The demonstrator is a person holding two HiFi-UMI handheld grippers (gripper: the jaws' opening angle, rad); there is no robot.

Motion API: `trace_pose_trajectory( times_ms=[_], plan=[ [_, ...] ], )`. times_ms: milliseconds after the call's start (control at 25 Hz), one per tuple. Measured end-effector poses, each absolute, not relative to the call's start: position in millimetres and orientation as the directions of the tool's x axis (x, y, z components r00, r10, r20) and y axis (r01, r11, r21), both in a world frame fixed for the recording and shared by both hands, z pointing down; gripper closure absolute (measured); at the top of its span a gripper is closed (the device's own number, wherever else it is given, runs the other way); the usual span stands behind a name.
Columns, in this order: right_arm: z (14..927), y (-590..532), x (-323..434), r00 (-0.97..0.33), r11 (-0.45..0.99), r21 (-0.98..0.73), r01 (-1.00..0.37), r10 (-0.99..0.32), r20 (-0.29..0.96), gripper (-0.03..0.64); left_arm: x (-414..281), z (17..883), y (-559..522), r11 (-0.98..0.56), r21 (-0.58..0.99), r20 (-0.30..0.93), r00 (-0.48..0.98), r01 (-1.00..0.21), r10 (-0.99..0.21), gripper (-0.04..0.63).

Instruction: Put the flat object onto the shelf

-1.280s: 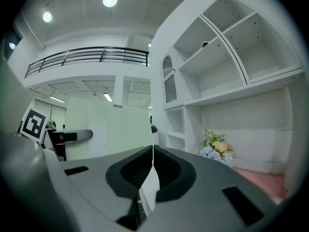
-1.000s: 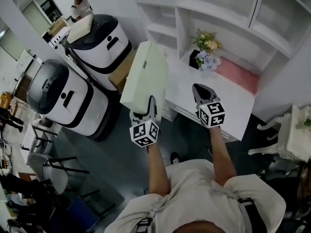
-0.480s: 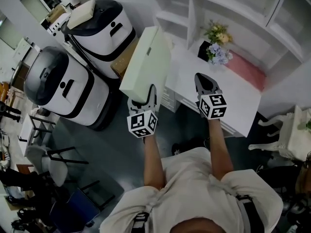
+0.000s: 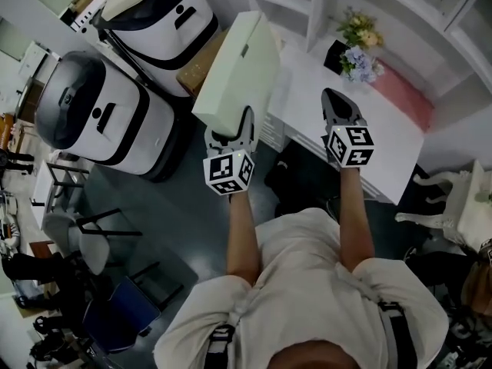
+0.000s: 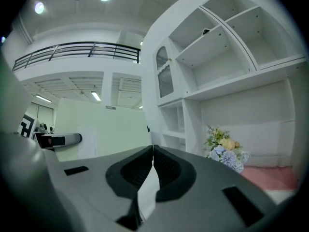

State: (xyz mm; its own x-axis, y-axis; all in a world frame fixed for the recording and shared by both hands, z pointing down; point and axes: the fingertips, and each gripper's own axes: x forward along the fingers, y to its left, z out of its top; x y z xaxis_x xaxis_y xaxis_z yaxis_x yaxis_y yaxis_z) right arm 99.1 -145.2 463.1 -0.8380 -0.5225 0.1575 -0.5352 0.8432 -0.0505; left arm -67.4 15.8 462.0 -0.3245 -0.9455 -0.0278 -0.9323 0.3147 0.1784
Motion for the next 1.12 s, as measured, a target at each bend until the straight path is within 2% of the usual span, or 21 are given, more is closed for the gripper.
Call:
trace_pose_trajectory(
  times_ms=[560, 720, 1120],
  plan=[
    [463, -196, 14, -0.854, 0.852, -0.09, -0.515, -0.501, 0.143, 0.548, -124, 449, -48, 0.274, 0.177, -0.041, -0.285, -0.945, -0.958, 0.321],
    [448, -220, 0, -0.847, 0.844, -0.089, -0.529, -0.519, 0.12, 0.548, -137, 440, -76, 0.257, 0.13, -0.036, -0.264, -0.958, -0.964, 0.319],
    [439, -268, -28, -0.826, 0.822, -0.091, -0.562, -0.551, 0.117, 0.548, -178, 429, -130, 0.212, 0.197, -0.059, -0.227, -0.957, -0.972, 0.321]
  ],
)
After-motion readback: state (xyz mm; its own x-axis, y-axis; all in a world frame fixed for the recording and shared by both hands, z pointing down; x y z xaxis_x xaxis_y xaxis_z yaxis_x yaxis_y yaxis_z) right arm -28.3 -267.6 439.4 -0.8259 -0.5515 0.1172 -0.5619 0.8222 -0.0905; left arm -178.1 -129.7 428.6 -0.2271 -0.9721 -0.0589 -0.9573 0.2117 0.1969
